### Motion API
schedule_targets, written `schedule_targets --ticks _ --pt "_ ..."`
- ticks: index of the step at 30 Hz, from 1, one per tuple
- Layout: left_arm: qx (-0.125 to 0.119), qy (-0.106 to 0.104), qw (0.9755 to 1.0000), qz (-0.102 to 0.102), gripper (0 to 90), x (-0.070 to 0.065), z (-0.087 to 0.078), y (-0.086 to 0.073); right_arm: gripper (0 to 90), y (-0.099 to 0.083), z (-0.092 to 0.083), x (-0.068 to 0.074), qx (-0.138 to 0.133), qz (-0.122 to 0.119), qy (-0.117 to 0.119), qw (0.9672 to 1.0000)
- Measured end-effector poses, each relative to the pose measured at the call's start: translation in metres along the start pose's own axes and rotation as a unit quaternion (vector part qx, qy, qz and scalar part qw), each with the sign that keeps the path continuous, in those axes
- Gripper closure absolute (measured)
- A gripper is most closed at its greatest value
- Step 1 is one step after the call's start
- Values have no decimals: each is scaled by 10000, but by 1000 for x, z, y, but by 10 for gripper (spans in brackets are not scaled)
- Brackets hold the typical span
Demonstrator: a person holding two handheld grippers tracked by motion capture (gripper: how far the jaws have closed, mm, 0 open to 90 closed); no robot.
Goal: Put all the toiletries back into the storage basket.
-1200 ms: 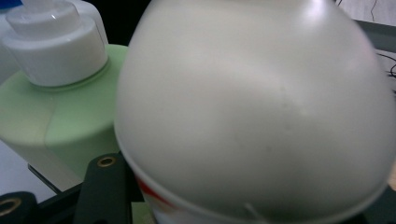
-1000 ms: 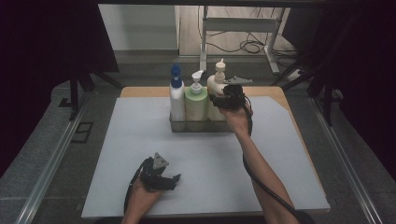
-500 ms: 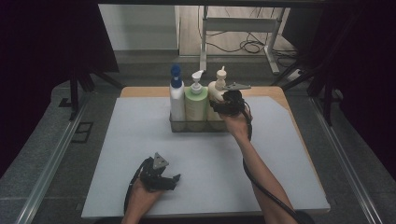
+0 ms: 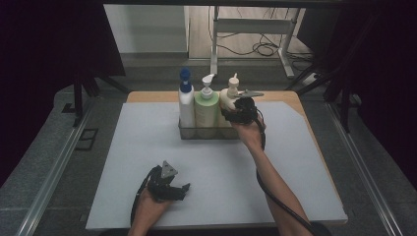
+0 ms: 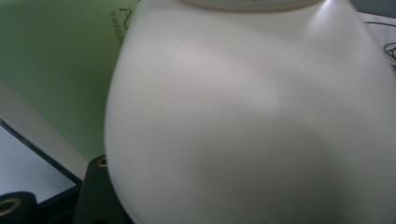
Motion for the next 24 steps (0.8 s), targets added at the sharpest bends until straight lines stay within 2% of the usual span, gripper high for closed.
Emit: schedule_targets --ticks 12,17,21,24 --pt "-3 -1 10000 -5 123 0 0 0 384 0 2 0 77 -7 29 10000" --pt "-2 0 10000 -3 124 0 0 0 368 -1 3 1 57 117 154 9998" --pt "-3 0 10000 -4 124 0 0 0 356 0 3 1 82 103 207 9997" --pt "-4 1 10000 -5 124 0 0 0 321 1 3 0 61 106 132 9998"
Point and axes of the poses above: each handheld gripper's, and its own axes: z roughly forward along the jaws, y roughly out of its top, x roughly to its left, the point moved 9 cm from there along z, roughly forward along the jaws, and after that the axes turned 5 degrees about -y, right-handed, at the moved point
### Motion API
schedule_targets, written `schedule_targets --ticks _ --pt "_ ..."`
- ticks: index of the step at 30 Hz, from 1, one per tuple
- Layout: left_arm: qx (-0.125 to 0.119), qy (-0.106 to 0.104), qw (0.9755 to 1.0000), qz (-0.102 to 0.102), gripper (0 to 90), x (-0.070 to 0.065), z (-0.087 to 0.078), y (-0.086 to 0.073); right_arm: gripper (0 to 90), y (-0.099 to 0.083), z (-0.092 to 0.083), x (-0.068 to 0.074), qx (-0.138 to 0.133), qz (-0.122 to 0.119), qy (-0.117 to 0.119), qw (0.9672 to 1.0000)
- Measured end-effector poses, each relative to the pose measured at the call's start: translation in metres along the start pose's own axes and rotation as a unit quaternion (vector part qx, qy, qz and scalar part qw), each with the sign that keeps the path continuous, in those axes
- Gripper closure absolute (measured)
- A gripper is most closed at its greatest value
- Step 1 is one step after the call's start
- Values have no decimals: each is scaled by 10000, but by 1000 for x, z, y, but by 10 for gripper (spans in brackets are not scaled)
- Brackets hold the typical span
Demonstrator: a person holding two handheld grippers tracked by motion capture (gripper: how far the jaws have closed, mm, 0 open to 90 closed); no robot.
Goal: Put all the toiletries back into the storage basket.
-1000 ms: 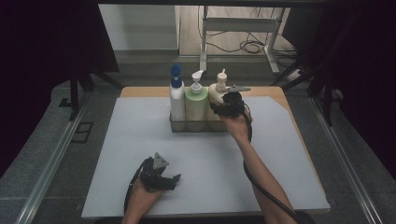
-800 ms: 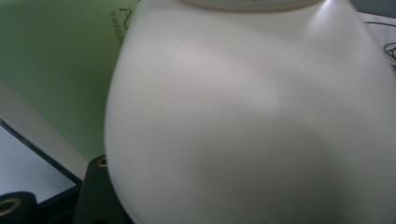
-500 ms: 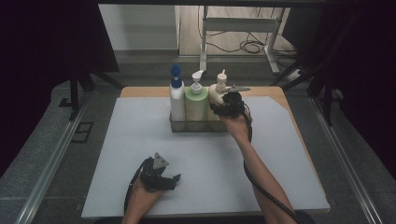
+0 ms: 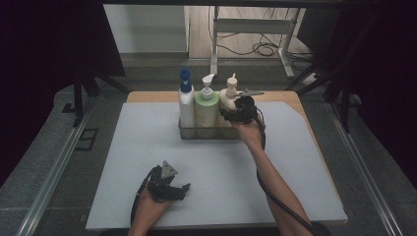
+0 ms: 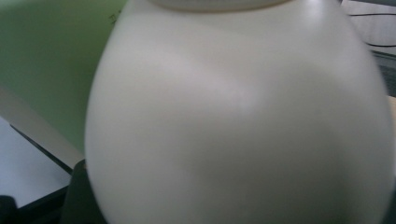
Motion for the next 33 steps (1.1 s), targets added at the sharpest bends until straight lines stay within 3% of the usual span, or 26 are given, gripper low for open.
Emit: schedule_targets --ticks 7,17,29,33 --pt "1 0 10000 6 123 0 0 0 229 -4 -3 -1 75 -129 -96 9998" --pt "0 -1 10000 6 124 0 0 0 138 -6 -13 -2 8 -194 68 9998" --pt "2 -2 10000 8 123 0 0 0 130 -14 -29 -3 12 -426 260 9988" --pt "1 -1 10000 8 124 0 0 0 137 -22 -33 -1 161 -623 352 9973"
Point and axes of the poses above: each handheld gripper's, and its own axes: z roughly forward along the jaws, y roughly out of its top, x roughly to its left, the point moved 9 cm from there along z, roughly forward along the jaws, and after that the axes turned 5 degrees about -y, right-handed, at the moved point
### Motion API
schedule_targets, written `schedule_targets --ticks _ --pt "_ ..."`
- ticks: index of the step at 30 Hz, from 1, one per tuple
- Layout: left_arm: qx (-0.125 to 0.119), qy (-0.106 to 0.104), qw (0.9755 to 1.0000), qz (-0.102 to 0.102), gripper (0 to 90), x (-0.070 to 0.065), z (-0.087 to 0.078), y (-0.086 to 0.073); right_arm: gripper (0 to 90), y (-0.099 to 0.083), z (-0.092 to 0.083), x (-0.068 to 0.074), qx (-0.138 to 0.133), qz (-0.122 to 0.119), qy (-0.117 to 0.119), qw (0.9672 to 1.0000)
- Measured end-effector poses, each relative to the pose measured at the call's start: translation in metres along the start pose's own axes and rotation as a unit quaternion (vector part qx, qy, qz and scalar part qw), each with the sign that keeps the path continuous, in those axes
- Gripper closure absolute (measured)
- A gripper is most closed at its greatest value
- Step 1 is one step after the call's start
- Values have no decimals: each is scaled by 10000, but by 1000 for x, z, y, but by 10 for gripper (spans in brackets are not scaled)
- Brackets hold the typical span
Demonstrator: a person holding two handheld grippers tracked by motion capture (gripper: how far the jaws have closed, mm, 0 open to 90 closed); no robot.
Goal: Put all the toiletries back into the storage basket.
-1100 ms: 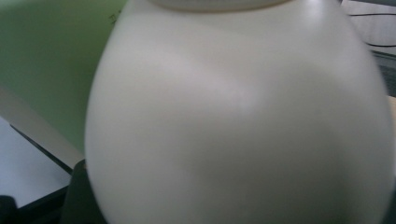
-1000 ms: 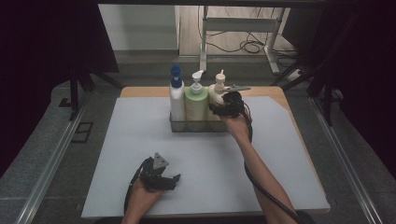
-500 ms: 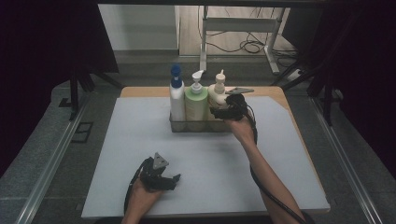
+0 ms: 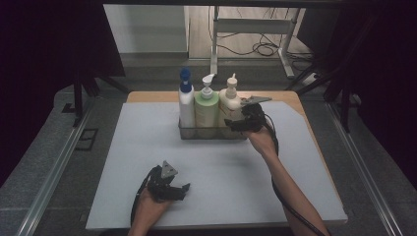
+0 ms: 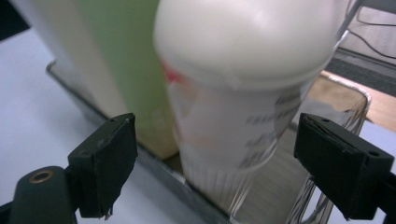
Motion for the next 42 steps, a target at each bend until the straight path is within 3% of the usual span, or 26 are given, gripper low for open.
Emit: schedule_targets --ticks 6,10,23,29,33,42 --pt "-8 -2 10000 -16 124 0 0 0 142 -14 -5 1 178 -101 235 9995" --pt "7 1 10000 -1 124 0 0 0 166 -21 -8 -5 202 29 313 9993" --pt "-5 0 10000 -15 124 0 0 0 500 -25 -21 -25 95 313 72 9994" --pt "-5 -1 10000 -14 124 0 0 0 768 -28 -20 -33 188 324 -40 9993" --pt "-4 -1 10000 -13 124 0 0 0 890 -30 -15 -35 208 286 -123 9993" --pt "8 2 10000 -2 124 0 0 0 896 -27 2 -39 380 362 -215 9984"
Point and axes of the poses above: each handheld gripper's, and its own axes: z roughly forward along the jaws, y roughly out of its top, x roughly to its left, the point moved 9 cm from there along z, roughly forward along the jaws, and after that the axes turned 5 degrees about -y, right-handed, at the moved point
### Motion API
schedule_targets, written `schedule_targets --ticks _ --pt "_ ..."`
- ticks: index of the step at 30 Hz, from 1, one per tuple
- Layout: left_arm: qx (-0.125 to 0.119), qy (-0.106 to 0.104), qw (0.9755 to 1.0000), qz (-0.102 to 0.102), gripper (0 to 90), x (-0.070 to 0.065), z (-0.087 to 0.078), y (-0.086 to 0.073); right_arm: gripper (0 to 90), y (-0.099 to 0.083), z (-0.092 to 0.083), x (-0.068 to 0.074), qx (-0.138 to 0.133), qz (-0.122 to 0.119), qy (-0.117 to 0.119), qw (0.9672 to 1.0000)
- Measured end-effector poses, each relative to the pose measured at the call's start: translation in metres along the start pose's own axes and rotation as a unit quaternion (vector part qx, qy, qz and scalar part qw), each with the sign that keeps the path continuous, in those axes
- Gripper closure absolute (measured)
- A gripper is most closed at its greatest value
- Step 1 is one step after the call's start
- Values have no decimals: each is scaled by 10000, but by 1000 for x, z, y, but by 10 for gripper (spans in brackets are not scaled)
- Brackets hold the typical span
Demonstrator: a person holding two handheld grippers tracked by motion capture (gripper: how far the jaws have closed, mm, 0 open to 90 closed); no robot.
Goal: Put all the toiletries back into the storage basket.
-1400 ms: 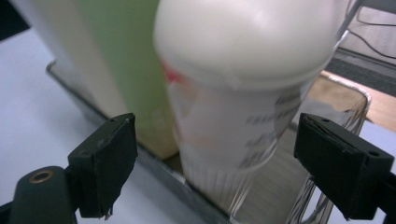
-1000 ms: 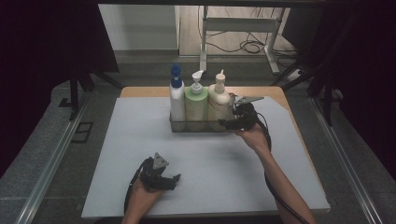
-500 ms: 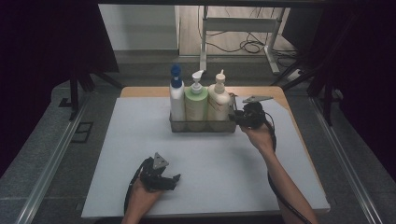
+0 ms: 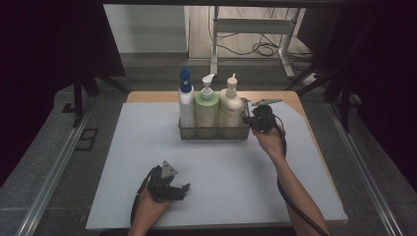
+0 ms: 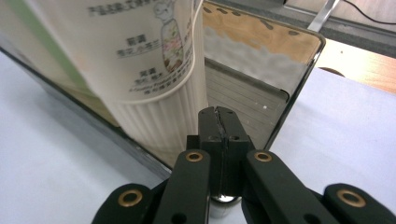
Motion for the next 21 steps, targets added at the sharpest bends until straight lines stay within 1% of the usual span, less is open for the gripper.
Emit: schedule_targets --ticks 7,11,17,21 --pt "1 0 10000 -1 124 0 0 0 896 -1 15 2 249 -31 -90 9996" --pt "1 0 10000 -1 124 0 0 0 895 -3 21 2 343 -10 -117 9993" --pt "7 5 10000 1 124 0 0 0 895 -5 26 2 439 27 -84 9990" --pt "-14 -4 10000 -13 123 0 0 0 895 -8 28 2 506 162 65 9986"
Point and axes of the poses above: each handheld gripper's, and its own axes: z roughly forward along the jaws, y roughly out of its top, x roughly to its left, the point moved 9 cm from there along z, roughly forward along the jaws, and after that the axes turned 5 degrees about -y, right-handed, at the moved point
